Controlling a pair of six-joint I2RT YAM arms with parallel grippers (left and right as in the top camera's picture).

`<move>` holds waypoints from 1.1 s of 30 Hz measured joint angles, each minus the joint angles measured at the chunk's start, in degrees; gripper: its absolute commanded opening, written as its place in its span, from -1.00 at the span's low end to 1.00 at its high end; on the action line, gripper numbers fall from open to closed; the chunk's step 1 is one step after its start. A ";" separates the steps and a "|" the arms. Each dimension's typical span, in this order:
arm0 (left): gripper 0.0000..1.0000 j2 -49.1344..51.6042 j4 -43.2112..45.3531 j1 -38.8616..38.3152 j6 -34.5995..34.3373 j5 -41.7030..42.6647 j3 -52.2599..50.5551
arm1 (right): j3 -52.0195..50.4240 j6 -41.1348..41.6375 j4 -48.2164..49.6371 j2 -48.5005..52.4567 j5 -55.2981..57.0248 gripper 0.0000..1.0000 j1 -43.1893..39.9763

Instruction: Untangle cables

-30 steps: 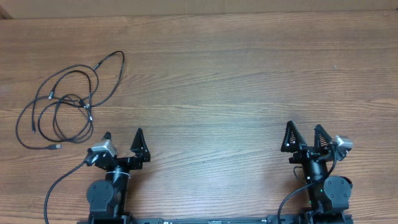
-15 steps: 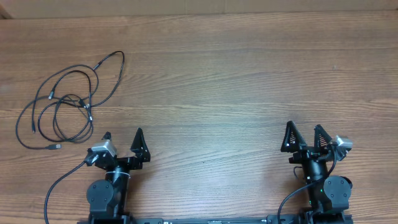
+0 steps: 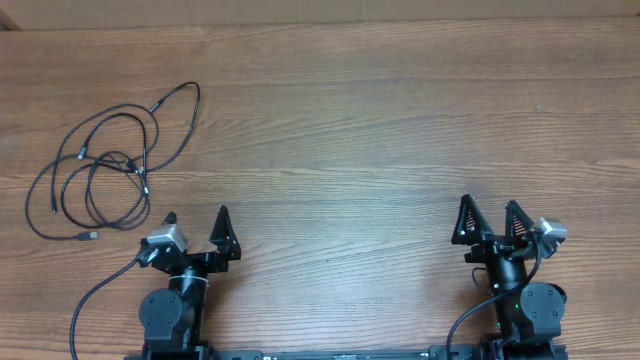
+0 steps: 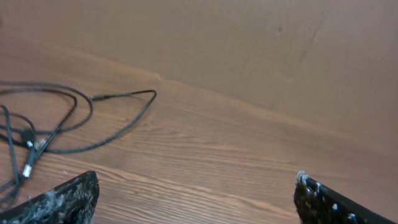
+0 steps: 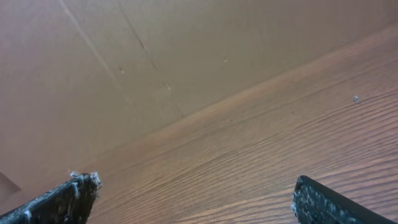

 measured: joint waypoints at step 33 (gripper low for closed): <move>0.99 0.00 0.00 0.00 20.28 0.02 0.00 | 0.00 0.02 0.00 0.00 0.00 1.00 0.00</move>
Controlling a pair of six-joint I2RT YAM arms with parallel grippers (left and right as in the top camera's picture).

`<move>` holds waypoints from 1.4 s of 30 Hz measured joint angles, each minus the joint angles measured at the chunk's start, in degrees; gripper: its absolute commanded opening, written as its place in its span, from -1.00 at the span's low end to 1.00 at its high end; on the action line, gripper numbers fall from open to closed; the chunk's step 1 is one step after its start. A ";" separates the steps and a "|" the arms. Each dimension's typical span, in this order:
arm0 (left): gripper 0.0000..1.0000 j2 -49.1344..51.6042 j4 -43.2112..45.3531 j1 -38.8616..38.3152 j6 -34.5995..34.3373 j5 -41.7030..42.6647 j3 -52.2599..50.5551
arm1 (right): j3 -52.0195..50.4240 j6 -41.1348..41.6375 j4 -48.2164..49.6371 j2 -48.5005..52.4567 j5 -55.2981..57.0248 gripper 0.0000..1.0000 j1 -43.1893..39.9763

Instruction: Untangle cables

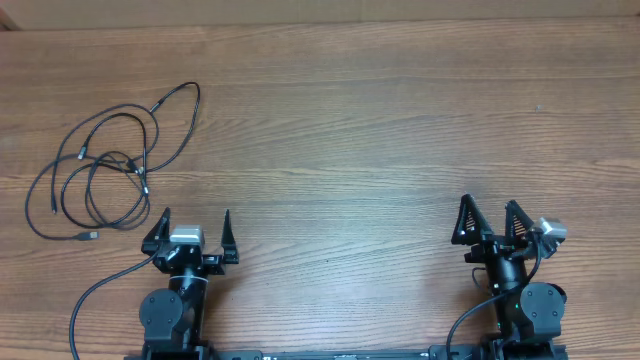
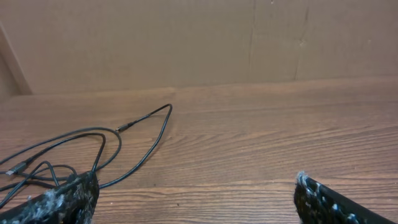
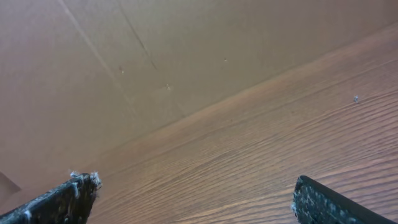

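Note:
A tangle of thin black cables (image 1: 105,165) lies in loose overlapping loops at the table's left side; the left wrist view shows part of the cables (image 2: 93,149) ahead and to the left. My left gripper (image 1: 190,222) stands open near the front edge, below and right of the tangle, with nothing between its fingers; in its own view the left gripper (image 2: 196,180) has its jaws wide apart over bare wood. My right gripper (image 1: 492,214) is open at the front right, far from the cables, and the right gripper (image 3: 196,180) sees only wood.
The wooden table (image 1: 380,130) is bordered at the back by a brown cardboard wall (image 2: 186,37). Each arm's own black lead (image 1: 95,295) trails near its base at the front edge.
My left gripper has turned from pointing up-right to pointing straight toward the back of the table, and its camera shows more of the cables. The right arm and the cables have not moved.

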 measured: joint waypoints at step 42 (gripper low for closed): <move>0.99 0.00 0.00 0.00 0.85 0.02 0.00 | 0.00 -32.46 -0.17 0.00 -1.07 1.00 1.14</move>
